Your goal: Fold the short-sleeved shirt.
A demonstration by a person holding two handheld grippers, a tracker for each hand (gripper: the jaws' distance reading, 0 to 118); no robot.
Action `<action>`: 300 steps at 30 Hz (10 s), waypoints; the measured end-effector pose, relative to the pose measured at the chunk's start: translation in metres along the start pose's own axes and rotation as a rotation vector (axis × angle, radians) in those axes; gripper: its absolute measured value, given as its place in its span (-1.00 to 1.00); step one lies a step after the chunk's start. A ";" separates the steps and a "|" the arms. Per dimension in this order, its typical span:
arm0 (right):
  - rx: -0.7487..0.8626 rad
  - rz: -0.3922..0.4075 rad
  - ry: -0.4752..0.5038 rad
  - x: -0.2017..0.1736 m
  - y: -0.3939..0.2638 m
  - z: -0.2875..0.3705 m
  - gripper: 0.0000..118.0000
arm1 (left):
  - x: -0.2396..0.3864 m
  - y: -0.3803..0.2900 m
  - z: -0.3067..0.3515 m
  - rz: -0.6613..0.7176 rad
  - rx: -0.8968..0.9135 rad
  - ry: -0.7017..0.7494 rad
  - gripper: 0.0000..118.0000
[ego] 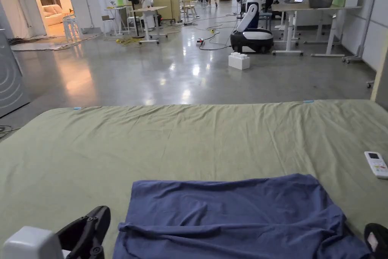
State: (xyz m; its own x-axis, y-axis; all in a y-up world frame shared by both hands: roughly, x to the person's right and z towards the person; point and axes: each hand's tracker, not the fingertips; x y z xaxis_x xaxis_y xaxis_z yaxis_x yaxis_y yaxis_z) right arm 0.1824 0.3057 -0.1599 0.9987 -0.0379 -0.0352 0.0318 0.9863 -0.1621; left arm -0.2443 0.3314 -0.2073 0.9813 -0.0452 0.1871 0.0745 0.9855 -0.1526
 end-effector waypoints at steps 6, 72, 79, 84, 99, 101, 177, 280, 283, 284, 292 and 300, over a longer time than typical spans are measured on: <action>-0.073 -0.031 -0.007 0.009 -0.019 -0.010 -1.00 | -0.045 -0.048 -0.063 0.267 -0.155 0.053 -0.98; -0.678 -0.076 -0.208 0.087 -0.165 -0.081 -0.54 | -0.115 -0.195 -0.114 0.442 -0.710 0.087 -0.72; -0.425 -0.155 -0.234 0.092 -0.115 -0.049 0.09 | -0.102 -0.128 -0.061 0.268 -0.366 0.111 0.29; -0.177 -0.095 -0.190 0.059 -0.047 -0.012 0.40 | -0.066 -0.048 -0.006 0.147 -0.113 0.119 0.32; 0.067 0.127 0.007 -0.034 -0.007 0.038 -0.97 | 0.029 -0.009 0.062 -0.002 0.160 0.039 -0.92; -0.020 0.051 0.046 -0.034 -0.012 0.035 -0.97 | 0.030 -0.009 0.059 0.008 0.122 0.005 -1.00; -0.550 -0.057 -0.046 0.132 -0.034 -0.253 -0.95 | -0.112 -0.052 -0.245 0.346 -0.546 -0.064 -0.87; -0.325 -0.139 0.001 -0.023 -0.050 -0.021 -1.00 | -0.170 -0.246 -0.161 1.275 -0.530 -0.326 0.84; -0.341 -0.123 0.013 -0.028 -0.048 -0.023 -1.00 | -0.163 -0.238 -0.174 1.136 -0.641 -0.244 -0.81; -0.342 -0.106 0.015 -0.030 -0.047 -0.022 -1.00 | -0.160 -0.235 -0.177 1.074 -0.674 -0.221 -0.84; -0.347 -0.123 0.028 -0.030 -0.048 -0.019 -1.00 | -0.197 -0.196 -0.150 1.113 -0.494 -0.166 -0.86; -0.327 -0.168 0.057 -0.018 -0.052 -0.015 -1.00 | -0.226 -0.100 -0.095 0.736 -0.440 -0.027 -0.86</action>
State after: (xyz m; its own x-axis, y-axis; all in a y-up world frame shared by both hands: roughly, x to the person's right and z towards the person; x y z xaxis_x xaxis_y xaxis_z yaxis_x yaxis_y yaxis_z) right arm 0.1623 0.2528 -0.1652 0.9764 -0.2133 -0.0345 0.1716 0.8625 -0.4762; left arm -0.4564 0.2270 -0.3266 0.8025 0.5906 -0.0854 -0.5123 0.6086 -0.6060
